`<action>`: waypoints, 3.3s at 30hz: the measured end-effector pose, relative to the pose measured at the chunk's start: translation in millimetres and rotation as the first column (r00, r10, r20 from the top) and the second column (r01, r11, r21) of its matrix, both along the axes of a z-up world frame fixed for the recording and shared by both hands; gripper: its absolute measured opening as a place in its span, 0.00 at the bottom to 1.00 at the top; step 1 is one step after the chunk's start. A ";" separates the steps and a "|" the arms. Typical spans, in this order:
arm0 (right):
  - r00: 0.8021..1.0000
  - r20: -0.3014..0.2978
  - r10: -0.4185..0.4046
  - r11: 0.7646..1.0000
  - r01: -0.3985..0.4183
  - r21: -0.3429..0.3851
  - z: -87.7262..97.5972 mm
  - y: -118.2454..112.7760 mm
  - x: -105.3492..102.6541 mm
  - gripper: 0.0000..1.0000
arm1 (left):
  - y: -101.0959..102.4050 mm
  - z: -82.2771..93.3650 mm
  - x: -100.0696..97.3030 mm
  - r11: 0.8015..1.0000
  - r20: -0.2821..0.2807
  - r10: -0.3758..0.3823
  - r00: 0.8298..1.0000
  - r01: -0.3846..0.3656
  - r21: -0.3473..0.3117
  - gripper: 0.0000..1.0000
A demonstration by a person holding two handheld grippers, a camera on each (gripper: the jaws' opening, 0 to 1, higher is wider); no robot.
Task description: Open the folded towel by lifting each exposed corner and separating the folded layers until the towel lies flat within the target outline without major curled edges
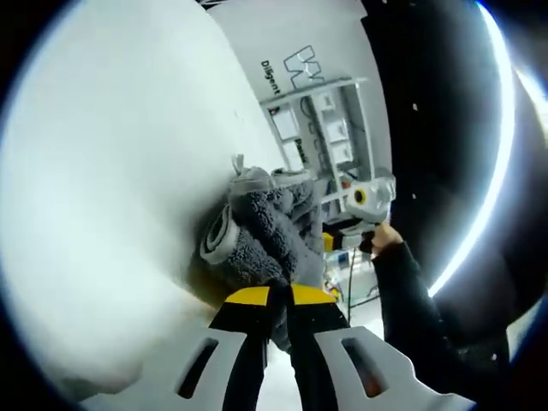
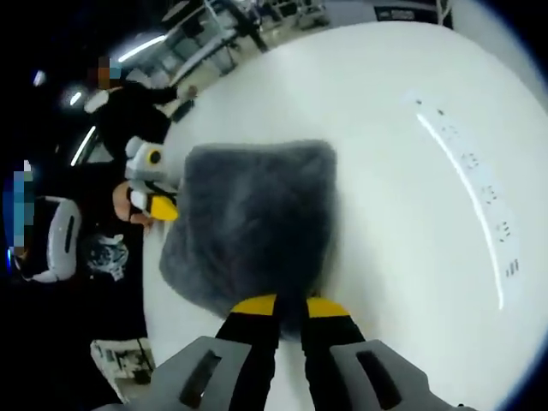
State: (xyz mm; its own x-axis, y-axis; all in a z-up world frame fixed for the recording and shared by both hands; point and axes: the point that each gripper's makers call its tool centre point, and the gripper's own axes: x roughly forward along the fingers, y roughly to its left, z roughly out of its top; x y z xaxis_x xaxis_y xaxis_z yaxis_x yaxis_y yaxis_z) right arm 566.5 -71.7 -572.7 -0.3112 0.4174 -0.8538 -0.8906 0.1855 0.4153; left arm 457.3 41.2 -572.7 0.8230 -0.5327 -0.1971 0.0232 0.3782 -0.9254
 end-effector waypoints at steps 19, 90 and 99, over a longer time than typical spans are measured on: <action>0.978 -0.015 -0.207 0.978 0.208 0.026 2.1 -0.3 1.9 0.01 | 10.2 -0.8 13.9 0.981 0.073 -0.131 0.989 0.118 0.155 0.02; 0.791 -0.067 -0.608 0.737 0.594 0.322 15.9 -17.2 -56.9 0.00 | 26.6 0.8 99.4 0.800 -0.004 -0.494 0.869 0.456 0.390 0.01; 0.757 -0.116 -0.643 0.684 0.636 0.358 18.4 -13.4 -62.2 0.01 | 27.1 -0.6 101.6 0.787 -0.005 -0.498 0.867 0.454 0.418 0.01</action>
